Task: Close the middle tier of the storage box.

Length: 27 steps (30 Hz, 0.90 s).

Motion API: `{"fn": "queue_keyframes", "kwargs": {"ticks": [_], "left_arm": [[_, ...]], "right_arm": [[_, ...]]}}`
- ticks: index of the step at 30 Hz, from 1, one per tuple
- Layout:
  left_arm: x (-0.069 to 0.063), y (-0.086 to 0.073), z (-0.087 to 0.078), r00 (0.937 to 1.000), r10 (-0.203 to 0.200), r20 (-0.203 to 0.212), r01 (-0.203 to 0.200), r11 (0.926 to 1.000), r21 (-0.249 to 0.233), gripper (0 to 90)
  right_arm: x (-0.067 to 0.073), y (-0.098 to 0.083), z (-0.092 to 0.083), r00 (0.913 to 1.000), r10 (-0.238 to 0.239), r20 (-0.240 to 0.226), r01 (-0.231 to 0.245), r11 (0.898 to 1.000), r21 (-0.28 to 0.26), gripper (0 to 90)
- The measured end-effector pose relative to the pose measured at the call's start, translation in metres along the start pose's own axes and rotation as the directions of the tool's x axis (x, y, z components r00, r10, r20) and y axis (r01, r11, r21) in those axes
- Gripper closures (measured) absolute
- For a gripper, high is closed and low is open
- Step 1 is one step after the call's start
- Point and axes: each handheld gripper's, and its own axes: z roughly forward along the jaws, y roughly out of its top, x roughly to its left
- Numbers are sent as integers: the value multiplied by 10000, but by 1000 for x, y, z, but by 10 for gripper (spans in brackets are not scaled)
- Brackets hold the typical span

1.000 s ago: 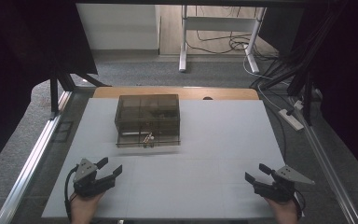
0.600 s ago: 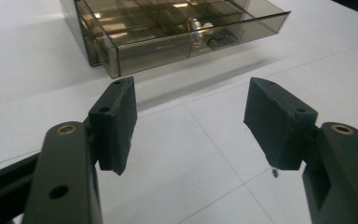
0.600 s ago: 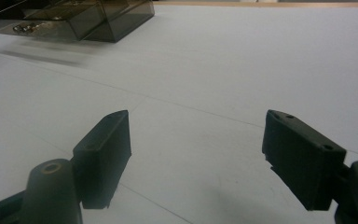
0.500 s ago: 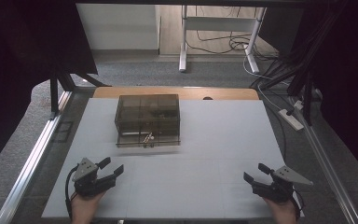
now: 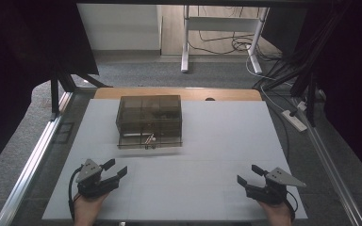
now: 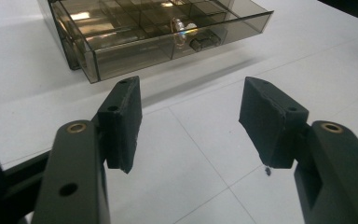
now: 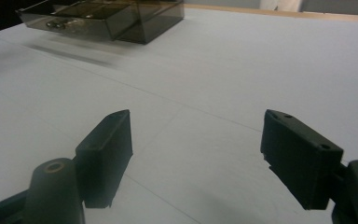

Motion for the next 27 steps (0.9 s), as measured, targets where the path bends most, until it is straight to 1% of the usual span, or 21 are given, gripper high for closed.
{"fn": "queue_keyframes", "kwargs": {"ticks": [3, 6, 9, 11, 15, 18, 20, 24, 27], "left_arm": [[-1, 0, -1, 10000, 75, 20, -75, 10000, -23, 411], [0, -1, -2, 10000, -22, 69, 22, 10000, -41, 418], [0, 0, -1, 10000, -20, 79, 21, 10000, -65, 423], [-1, 0, -1, 9999, 53, 91, -53, 10000, -32, 424], [-1, 0, 0, 9999, 111, 75, -111, 9999, 7, 421], [-1, 0, 0, 9999, 85, 108, -84, 10000, -23, 422], [-1, 1, 1, 9999, 69, 131, -69, 10000, -17, 422], [-2, 1, 1, 9998, 93, 153, -93, 10000, -12, 422], [-2, 1, 2, 9998, 109, 152, -109, 9999, -13, 424]], "right_arm": [[4, 2, 5, 9997, -2, -249, 1, 10000, -70, 255], [8, 4, 11, 9989, 30, -463, -36, 9999, -131, 258], [12, 6, 17, 9979, -18, -652, 10, 9999, -117, 259], [17, 7, 22, 9965, -94, -830, 86, 9999, -97, 259], [26, 9, 32, 9948, -367, -955, 377, 9992, 92, 258], [33, 11, 38, 9930, -495, -1073, 505, 9987, 59, 258], [36, 12, 42, 9917, -492, -1191, 496, 9988, 5, 258], [43, 15, 51, 9879, -316, -1521, 324, 9995, 34, 258], [48, 16, 58, 9853, -339, -1672, 355, 9993, 67, 262]]}}
